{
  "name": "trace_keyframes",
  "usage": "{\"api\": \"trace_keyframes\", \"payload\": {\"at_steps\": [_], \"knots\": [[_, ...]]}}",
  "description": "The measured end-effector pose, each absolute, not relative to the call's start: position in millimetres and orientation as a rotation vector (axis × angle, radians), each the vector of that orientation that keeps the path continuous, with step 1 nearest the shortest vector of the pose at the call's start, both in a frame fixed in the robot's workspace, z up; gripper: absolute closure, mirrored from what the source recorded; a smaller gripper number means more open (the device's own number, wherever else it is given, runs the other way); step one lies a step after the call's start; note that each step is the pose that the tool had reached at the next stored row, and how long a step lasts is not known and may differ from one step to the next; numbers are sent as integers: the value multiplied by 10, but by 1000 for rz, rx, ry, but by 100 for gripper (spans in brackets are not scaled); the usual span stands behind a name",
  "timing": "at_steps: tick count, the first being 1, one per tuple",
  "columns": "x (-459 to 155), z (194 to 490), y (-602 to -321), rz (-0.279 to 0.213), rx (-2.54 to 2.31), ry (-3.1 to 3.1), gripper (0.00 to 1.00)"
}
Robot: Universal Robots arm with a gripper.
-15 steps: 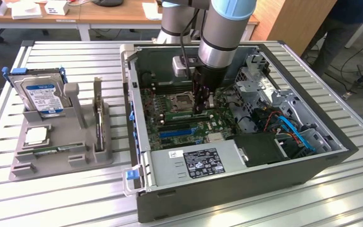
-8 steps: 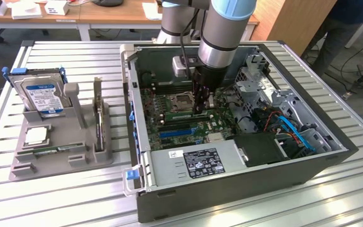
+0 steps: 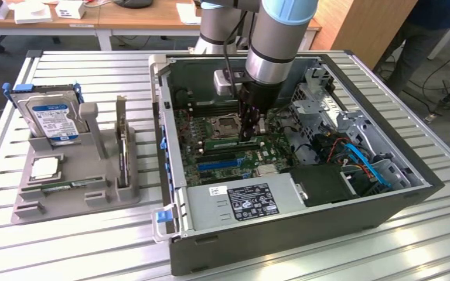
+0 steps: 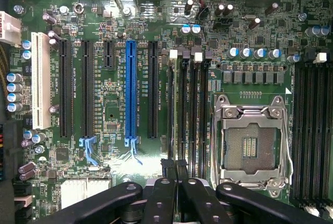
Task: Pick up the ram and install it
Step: 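Insert the ram into the slot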
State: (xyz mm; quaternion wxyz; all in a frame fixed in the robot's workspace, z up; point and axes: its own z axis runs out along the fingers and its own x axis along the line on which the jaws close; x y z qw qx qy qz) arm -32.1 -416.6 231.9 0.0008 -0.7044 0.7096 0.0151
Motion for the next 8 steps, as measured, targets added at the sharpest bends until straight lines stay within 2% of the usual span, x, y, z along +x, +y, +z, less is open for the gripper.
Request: {"api": "trace_keyframes", "payload": {"at_steps": [8], "knots": [[-321,2307,-4166,47,-2212,2228,89]]}}
